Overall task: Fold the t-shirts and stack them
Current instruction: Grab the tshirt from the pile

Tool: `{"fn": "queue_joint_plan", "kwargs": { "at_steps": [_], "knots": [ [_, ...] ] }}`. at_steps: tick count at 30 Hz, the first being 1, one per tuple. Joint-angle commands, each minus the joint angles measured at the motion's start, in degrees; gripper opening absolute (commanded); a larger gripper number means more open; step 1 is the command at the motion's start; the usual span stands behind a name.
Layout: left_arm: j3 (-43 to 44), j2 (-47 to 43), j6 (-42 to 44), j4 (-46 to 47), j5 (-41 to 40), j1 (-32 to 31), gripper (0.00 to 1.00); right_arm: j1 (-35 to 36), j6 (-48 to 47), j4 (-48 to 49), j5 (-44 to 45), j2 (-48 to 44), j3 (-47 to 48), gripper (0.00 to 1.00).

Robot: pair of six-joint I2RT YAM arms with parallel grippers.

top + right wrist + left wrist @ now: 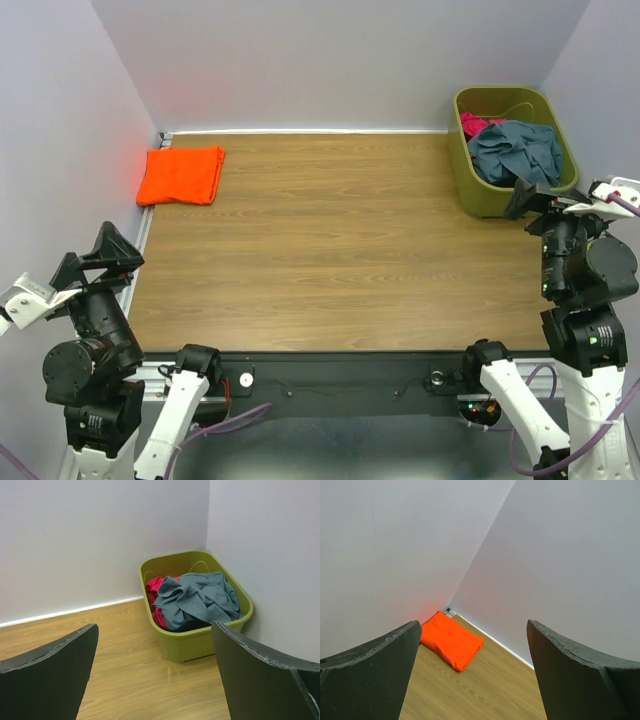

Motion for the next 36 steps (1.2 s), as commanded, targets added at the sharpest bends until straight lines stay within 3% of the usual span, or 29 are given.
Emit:
{"fn": "queue_joint_plan", "kwargs": {
  "at_steps": [1,10,14,21,30,36],
  "knots": [
    [-1.53,-0.41,-0.75,3.73,-0.26,-0.16,0.99,0.27,-1.88,3.63,-1.57,0.32,-0.17,1.0],
    [-7.95,-0.15,-4.27,4.52,4.31,-0.16,0.99,0.19,-0.65,4.33,-1.84,6.99,-0.26,1.0],
    [-13.48,0.11,-7.43,4.87,9.05,-0.25,0.99,0.27,2.51,4.25,-1.22,17.16,2.28,1.0],
    [-24.91,2.13,-9.55,7.5,17.49,-0.16,0.99,0.01,8.84,0.12,11.4,39.93,15.55,1.0],
    [-30.98,3.54,-7.97,11.72,19.52,-0.25,0.99,-11.58,12.27,0.12,14.95,60.33,29.0,1.0],
    [-31.42,3.1,-7.96,12.25,19.61,-0.25,0.99,-17.82,16.31,0.11,8.55,71.76,37.26,1.0]
  ]
}}
